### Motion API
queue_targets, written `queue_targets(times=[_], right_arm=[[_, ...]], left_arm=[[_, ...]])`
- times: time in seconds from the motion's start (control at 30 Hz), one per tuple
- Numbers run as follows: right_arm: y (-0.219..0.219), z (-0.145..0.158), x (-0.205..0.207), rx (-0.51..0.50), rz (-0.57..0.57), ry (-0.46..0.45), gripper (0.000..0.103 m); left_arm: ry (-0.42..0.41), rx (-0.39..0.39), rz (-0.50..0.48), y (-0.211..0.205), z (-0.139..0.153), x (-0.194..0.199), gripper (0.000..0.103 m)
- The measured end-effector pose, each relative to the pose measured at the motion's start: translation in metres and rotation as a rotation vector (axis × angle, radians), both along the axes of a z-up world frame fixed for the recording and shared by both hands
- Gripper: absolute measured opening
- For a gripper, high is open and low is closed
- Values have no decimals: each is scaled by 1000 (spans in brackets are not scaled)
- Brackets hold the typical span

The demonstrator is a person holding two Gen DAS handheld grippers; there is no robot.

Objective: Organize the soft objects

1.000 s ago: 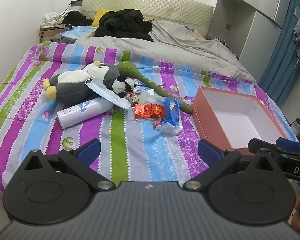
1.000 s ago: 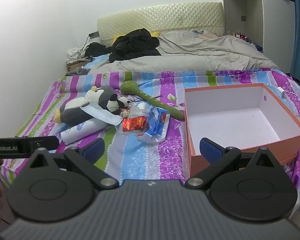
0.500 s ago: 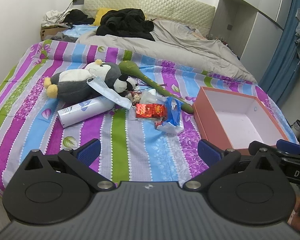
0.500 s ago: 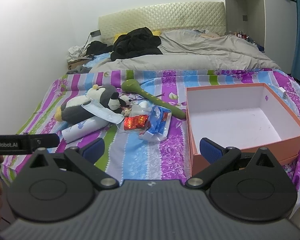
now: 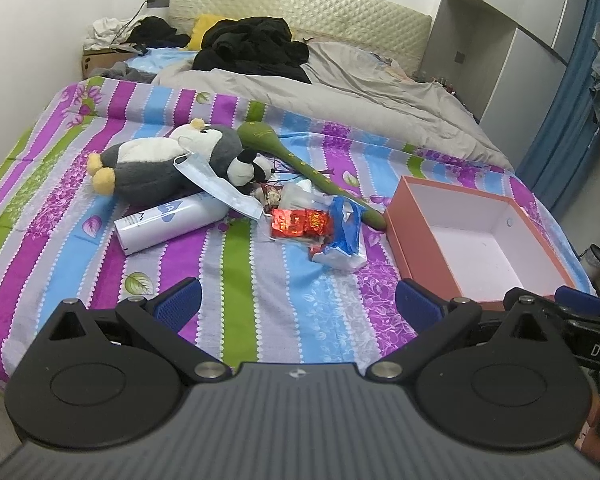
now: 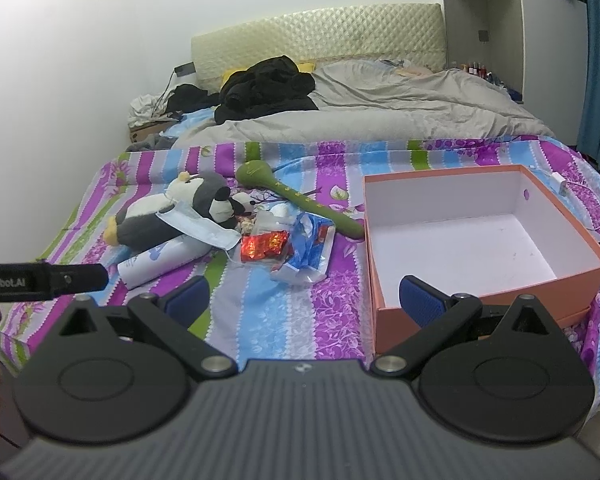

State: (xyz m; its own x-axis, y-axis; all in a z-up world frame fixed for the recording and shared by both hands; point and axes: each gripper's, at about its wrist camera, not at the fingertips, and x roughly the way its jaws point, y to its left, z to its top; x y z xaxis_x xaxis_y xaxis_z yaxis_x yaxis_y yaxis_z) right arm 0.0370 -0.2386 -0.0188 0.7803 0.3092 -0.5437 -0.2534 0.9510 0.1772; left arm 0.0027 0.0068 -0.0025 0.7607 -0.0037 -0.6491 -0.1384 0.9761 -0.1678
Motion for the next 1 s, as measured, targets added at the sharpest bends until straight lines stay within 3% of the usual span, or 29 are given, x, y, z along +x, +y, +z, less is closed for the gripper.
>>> queue_targets(times=[1.0], right_arm=[[4, -10, 4, 13, 6, 43, 103]], left_arm=[[8, -19, 0, -1, -8, 1, 103]])
